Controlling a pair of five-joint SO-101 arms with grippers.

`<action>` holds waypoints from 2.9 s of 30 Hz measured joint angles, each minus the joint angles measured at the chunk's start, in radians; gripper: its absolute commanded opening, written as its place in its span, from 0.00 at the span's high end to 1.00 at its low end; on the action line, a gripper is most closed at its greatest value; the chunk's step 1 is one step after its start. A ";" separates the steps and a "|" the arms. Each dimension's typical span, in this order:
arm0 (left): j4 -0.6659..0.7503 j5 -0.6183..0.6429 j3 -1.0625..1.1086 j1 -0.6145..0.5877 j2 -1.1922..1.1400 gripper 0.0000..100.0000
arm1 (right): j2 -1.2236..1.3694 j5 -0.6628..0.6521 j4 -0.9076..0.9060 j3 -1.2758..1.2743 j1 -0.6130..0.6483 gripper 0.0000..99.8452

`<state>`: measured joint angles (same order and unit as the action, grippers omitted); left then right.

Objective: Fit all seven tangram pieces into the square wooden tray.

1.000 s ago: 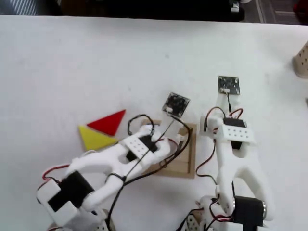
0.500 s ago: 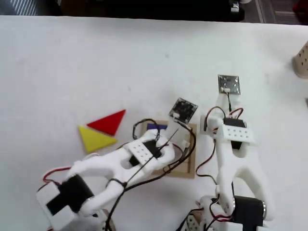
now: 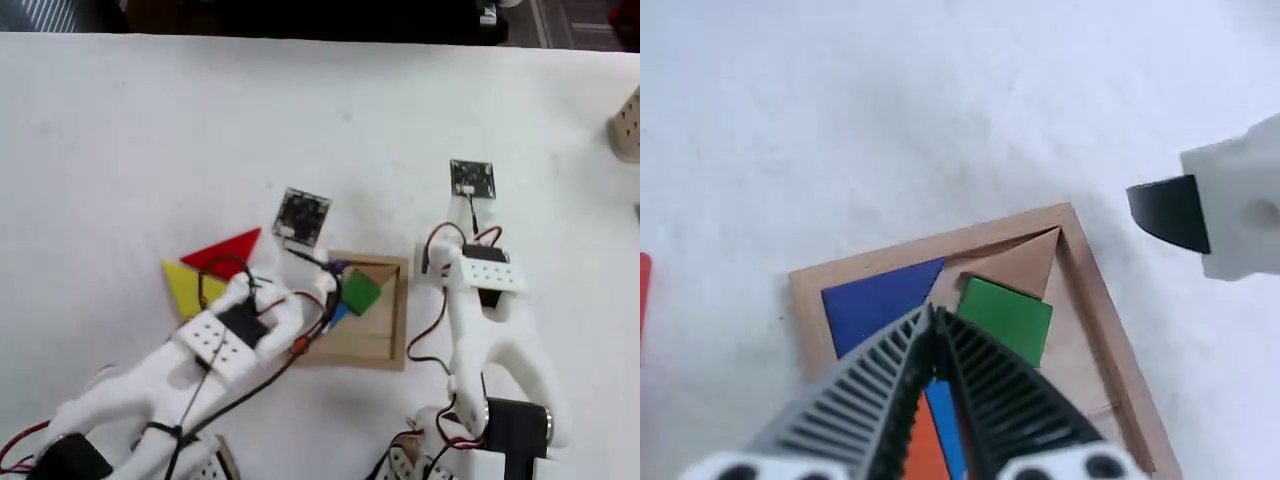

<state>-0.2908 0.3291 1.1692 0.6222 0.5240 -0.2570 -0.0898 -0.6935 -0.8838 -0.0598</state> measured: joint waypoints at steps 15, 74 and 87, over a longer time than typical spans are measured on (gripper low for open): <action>0.195 0.000 -0.117 0.210 -0.396 0.98 | 0.000 0.000 0.000 0.000 0.002 0.96; -0.054 0.000 0.028 0.071 -0.150 0.98 | 0.003 -0.003 0.000 0.000 0.002 0.96; -0.051 0.000 0.020 0.063 -0.150 0.98 | 0.003 -0.003 0.000 0.000 0.002 0.96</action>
<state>-0.3414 0.3291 1.1891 0.6851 0.3736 -0.2539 -0.0928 -0.6935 -0.8838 -0.0583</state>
